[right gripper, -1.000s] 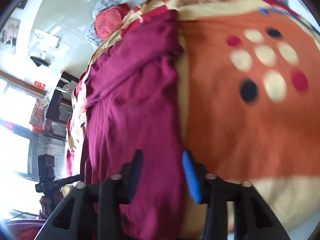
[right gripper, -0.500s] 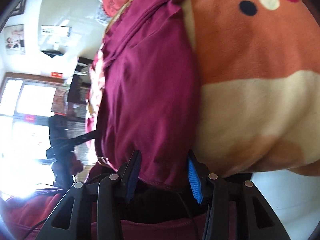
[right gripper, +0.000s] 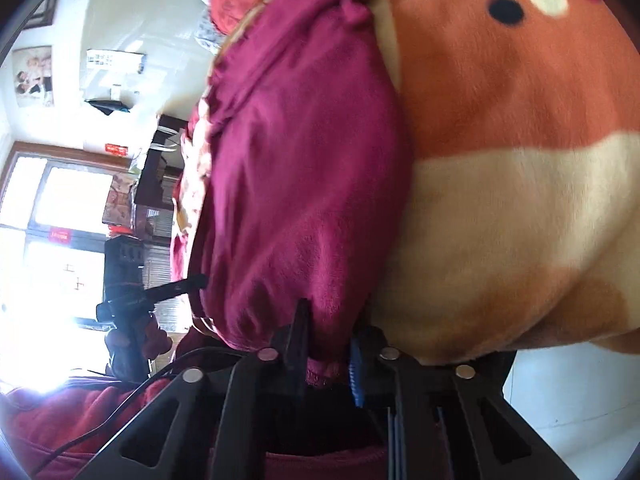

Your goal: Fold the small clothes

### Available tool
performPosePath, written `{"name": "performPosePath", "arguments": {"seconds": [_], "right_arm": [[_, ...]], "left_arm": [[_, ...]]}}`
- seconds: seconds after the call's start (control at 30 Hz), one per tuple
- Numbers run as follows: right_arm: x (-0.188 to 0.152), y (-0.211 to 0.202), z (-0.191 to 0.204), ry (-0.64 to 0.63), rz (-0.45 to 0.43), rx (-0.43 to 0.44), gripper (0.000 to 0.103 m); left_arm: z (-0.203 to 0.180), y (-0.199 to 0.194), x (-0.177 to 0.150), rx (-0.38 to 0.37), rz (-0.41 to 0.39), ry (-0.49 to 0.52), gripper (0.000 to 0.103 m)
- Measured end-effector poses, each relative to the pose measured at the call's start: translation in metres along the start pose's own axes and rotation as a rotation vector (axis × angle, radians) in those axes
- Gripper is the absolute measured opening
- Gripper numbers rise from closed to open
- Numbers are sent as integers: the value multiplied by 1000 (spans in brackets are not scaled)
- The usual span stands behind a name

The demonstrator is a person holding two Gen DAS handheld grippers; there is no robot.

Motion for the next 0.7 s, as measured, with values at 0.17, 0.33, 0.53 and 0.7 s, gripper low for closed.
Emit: {"name": "performPosePath", "arguments": {"seconds": [0.17, 0.33, 0.53, 0.7], "right_arm": [[12, -21, 43, -132, -74, 19, 12], [48, -36, 75, -195, -153, 67, 12], [98, -32, 106, -273, -231, 48, 12], [152, -31, 122, -259, -300, 66, 12]], "left_arm": [[4, -30, 22, -59, -98, -5, 10], [19, -54, 54, -101, -203, -42, 10], [44, -77, 98, -72, -304, -75, 10], [61, -96, 149, -36, -400, -85, 10]]}}
Point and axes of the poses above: each gripper's, at about its wrist camera, not at the fingertips, and y roughly the way its jaws point, z to its left, x to its top, the point moved 3 cm from there along y, roughly the way its jaws point, and after that the axes turned 14 degrees about y, right-handed, at the moved point
